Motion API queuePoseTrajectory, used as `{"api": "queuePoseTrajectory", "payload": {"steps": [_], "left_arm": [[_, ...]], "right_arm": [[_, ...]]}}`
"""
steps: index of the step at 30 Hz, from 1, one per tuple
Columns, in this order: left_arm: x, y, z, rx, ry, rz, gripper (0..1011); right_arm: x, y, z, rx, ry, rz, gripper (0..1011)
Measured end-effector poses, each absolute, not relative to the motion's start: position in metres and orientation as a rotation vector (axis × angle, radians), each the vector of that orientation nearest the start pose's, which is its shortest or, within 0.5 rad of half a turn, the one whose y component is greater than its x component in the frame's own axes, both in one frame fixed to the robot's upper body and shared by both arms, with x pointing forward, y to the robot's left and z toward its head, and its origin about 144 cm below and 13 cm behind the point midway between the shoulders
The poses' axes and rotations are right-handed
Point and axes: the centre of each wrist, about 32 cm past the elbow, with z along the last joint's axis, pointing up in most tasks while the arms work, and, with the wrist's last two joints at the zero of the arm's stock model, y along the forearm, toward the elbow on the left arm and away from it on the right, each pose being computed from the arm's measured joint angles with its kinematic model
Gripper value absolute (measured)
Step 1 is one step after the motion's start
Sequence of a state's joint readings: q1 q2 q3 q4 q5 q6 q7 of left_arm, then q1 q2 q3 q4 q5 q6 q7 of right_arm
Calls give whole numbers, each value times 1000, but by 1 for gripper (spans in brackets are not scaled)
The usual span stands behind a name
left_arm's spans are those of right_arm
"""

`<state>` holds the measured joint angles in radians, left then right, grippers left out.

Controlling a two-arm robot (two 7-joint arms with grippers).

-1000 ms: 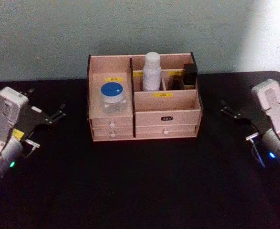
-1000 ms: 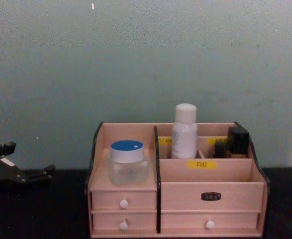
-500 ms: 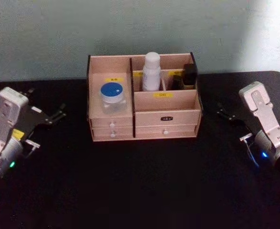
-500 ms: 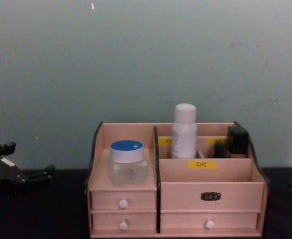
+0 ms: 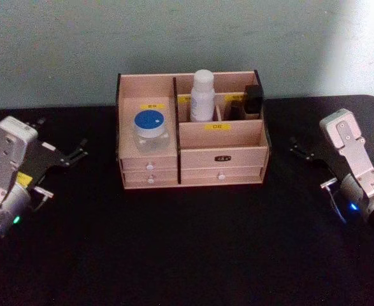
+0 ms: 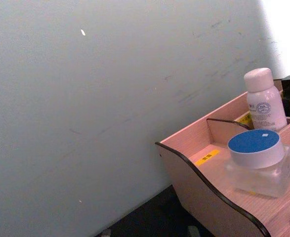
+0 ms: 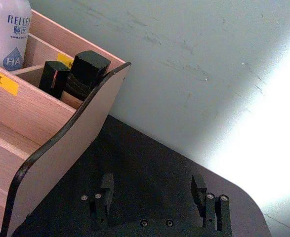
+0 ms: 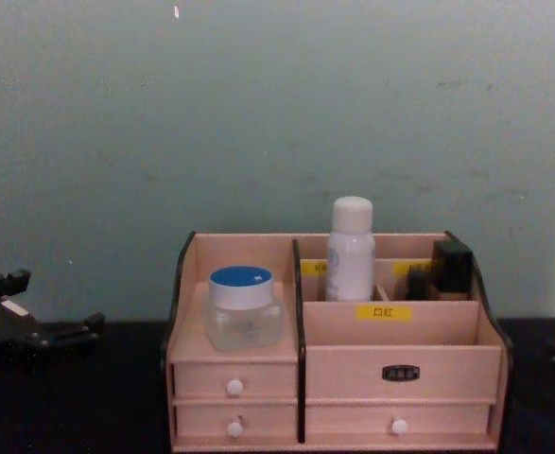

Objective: Pick up the facial cleanser and watermelon frost from the table and place them into the tiered storage box.

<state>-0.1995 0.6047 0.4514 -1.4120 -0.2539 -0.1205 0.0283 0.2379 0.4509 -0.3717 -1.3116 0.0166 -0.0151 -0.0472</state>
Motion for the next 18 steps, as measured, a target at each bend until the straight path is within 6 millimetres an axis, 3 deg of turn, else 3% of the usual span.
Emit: {"api": "queuePoseTrajectory", "payload": {"steps": [18], "left_arm": [[489, 310, 1140, 304, -285, 1248, 1001]], "right_arm": [[509, -290, 1129, -443, -325, -1333, 1002]]}}
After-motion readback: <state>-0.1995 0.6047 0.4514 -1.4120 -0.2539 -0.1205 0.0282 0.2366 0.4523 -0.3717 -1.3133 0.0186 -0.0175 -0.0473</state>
